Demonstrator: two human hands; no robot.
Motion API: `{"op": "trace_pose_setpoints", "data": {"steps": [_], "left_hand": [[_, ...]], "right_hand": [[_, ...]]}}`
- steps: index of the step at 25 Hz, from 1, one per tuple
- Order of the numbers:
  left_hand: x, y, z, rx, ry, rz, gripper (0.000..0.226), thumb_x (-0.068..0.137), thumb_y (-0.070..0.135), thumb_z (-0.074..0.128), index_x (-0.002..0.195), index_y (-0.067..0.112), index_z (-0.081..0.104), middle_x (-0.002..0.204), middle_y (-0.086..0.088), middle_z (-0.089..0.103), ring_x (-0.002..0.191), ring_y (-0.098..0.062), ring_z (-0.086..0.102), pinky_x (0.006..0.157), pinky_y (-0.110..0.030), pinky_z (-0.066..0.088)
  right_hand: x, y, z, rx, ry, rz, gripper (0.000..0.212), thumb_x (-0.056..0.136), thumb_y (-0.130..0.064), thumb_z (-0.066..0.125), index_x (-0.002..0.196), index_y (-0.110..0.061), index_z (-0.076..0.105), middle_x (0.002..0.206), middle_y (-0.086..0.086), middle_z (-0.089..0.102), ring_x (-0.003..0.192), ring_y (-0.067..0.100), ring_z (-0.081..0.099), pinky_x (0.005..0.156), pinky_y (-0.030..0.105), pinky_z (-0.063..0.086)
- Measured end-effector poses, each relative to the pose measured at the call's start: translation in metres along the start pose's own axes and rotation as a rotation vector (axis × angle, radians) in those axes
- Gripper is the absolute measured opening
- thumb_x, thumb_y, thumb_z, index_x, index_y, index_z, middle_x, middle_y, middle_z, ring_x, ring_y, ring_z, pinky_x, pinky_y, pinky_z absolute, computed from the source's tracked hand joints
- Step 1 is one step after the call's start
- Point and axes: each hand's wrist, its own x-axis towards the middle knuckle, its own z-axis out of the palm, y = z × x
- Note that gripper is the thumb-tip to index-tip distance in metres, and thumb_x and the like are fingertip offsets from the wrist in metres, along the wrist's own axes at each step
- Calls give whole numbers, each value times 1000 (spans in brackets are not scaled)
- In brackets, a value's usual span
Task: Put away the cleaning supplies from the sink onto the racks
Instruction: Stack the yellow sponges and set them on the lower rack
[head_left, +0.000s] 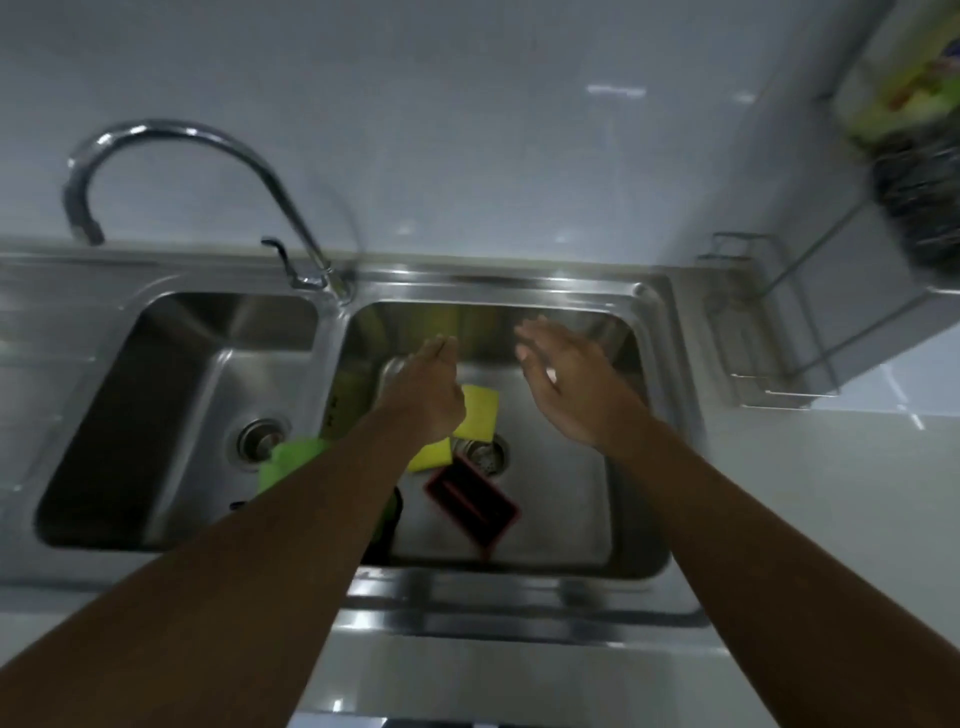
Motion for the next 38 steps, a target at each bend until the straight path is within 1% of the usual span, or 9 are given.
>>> {"op": "trace_pose_setpoints", "data": {"steps": [5,11,15,20,22,25,29,33,38], "left_hand": [[-8,-75,66,-130,-217,-128,67,100,22,47,158,7,16,165,-14,18,151,-31,21,121,-39,26],[8,-104,139,-442,-293,-349,70,96,27,51,157,12,20,159,-15,29,141,-37,37,108,-42,40],[35,-102,157,-603,-108,-540,84,89,34,62,155,15,15,155,-16,32,137,-38,40,105,-48,43],[60,-100,176,-669,11,-685,105,71,50,80,150,17,19,144,-14,40,129,-39,46,100,-49,46],[64,-103,179,-704,-19,-748,103,66,51,83,145,18,25,141,-15,45,125,-38,51,97,-48,47],[68,-113,176,-746,-43,-749,89,67,44,86,135,16,36,135,-15,54,120,-38,56,95,-48,50],[57,-117,161,-889,-12,-679,63,84,37,72,136,17,44,130,-10,60,113,-33,60,93,-46,53],[38,-107,131,-1047,53,-628,46,88,28,65,132,21,52,112,-5,66,98,-25,65,86,-40,57],[30,-92,82,-1246,73,-600,39,77,23,66,112,35,57,106,-3,72,94,-26,71,76,-50,63]], "right_hand": [[-7,17,113,37,-247,188,44,99,-19,53,141,-8,53,142,15,58,131,33,54,110,41,44],[-3,35,201,74,-320,413,51,98,-13,51,147,-6,42,152,20,41,136,38,44,110,40,40],[22,51,233,69,-266,534,59,95,-18,55,150,-6,36,157,20,26,141,41,35,111,46,40],[56,64,265,101,-76,693,51,86,-34,66,126,-8,48,129,16,36,112,40,54,89,47,53],[58,68,272,128,-62,714,55,80,-40,71,120,-12,46,123,12,37,112,37,53,86,47,52],[60,72,269,213,-39,790,54,75,-32,77,116,-16,47,116,4,35,112,34,51,81,37,46],[57,54,241,331,151,923,54,76,-34,77,122,-18,54,128,9,49,107,23,52,81,29,38],[34,18,210,529,249,801,46,71,-38,73,114,-34,57,124,-7,58,108,16,60,82,34,55],[16,-24,180,499,218,537,46,71,-29,77,111,-39,57,119,-15,55,101,9,60,76,30,58]]}}
